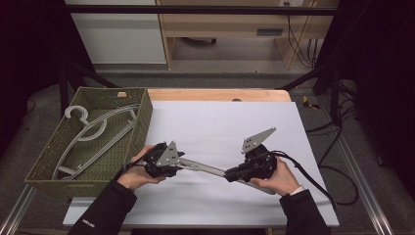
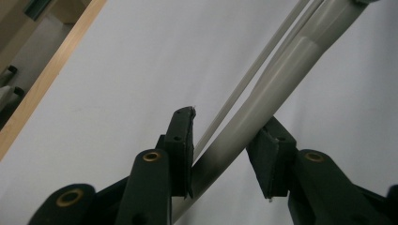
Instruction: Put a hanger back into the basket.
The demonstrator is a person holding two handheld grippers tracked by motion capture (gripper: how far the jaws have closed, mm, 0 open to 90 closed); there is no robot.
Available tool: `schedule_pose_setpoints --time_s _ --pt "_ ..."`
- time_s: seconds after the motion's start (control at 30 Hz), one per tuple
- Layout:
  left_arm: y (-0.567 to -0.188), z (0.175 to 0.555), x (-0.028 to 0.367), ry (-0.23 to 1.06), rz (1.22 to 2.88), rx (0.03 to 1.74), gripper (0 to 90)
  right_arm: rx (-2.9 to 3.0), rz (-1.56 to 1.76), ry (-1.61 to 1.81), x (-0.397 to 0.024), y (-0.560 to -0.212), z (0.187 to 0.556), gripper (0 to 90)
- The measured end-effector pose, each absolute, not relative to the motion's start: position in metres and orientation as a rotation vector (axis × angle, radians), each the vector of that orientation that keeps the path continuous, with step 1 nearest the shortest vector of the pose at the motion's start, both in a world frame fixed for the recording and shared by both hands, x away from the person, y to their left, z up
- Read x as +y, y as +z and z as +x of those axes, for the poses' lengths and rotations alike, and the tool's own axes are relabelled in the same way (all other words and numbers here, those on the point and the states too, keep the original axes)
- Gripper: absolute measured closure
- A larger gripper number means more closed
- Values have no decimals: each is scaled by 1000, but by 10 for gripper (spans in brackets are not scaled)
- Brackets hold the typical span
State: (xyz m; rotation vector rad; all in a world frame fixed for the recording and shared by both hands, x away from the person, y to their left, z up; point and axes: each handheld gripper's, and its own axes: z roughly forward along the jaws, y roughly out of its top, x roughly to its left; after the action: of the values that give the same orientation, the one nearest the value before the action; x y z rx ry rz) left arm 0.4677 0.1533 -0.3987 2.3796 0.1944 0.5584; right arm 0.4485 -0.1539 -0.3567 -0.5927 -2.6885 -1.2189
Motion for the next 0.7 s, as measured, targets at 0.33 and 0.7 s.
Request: schedule_pose_setpoints --time_s 0.33,0.7 --pt "-399 460 152 604 2400 76 681 -2705 -555 -1257 -159 -356 449 820" --pt "-394 448 144 634 2417 -23 750 -2838 -589 -1321 -168 -351 448 735"
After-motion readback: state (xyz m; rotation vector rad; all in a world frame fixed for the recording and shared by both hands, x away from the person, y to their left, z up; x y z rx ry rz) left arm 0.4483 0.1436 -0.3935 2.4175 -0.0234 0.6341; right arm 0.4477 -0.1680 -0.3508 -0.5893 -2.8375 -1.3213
